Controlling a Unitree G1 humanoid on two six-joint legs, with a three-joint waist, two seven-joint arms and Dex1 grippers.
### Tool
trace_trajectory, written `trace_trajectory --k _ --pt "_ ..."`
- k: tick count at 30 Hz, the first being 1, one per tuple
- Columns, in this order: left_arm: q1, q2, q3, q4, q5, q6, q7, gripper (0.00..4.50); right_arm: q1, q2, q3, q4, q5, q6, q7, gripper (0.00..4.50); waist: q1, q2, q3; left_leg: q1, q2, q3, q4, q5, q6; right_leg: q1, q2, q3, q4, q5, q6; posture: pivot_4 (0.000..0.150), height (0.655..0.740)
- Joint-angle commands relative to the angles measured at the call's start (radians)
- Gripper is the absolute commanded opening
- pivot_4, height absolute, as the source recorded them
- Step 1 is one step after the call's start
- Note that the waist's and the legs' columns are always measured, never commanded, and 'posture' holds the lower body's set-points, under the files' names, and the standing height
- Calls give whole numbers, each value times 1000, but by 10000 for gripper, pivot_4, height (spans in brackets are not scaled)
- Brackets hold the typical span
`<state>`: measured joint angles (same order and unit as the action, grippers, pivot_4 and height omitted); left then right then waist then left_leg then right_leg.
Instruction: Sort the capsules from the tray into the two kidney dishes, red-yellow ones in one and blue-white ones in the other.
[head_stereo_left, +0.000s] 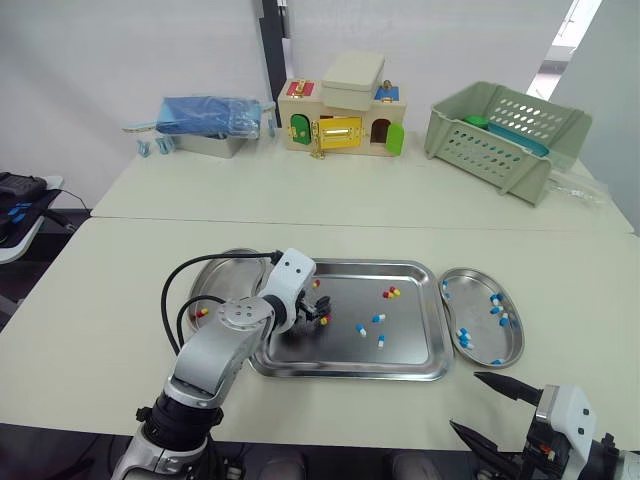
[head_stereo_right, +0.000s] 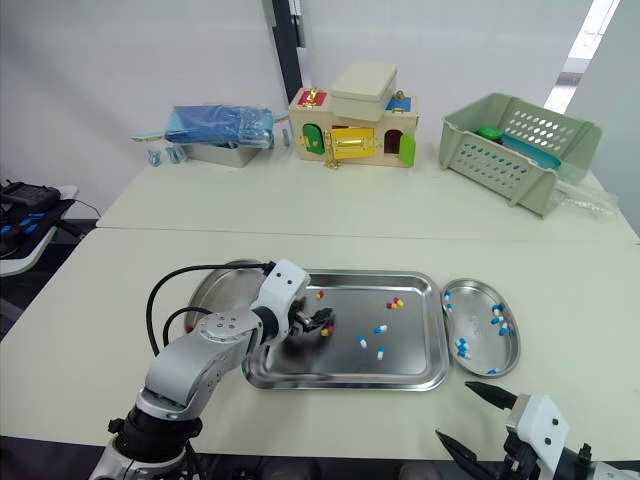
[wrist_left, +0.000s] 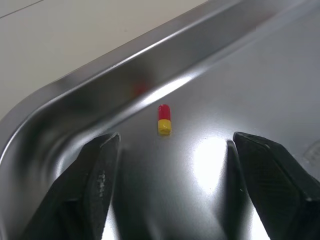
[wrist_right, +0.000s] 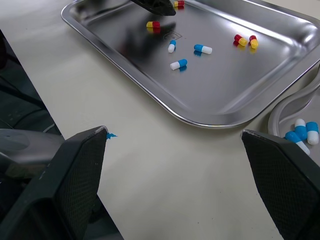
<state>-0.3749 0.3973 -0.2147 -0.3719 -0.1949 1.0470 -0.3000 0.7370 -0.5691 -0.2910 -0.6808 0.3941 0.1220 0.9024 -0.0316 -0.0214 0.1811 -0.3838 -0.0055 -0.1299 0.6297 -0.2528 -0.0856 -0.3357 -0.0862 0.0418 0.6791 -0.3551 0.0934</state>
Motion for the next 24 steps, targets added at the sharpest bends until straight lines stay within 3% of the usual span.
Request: trace_trajectory --k 1,24 --pt "-26 -16 7 9 12 25 14 33501 15 -1 1 -24 11 -6 -8 45000 1 0 0 0 0 0 0 0 0 0 0 0 0 0 0 1500 7400" --pt "-86 -56 5 125 26 13 14 33501 4 -11 11 -27 23 15 -25 45000 1 0 -1 1 0 0 0 0 0 1 0 0 0 0 0 1500 7400"
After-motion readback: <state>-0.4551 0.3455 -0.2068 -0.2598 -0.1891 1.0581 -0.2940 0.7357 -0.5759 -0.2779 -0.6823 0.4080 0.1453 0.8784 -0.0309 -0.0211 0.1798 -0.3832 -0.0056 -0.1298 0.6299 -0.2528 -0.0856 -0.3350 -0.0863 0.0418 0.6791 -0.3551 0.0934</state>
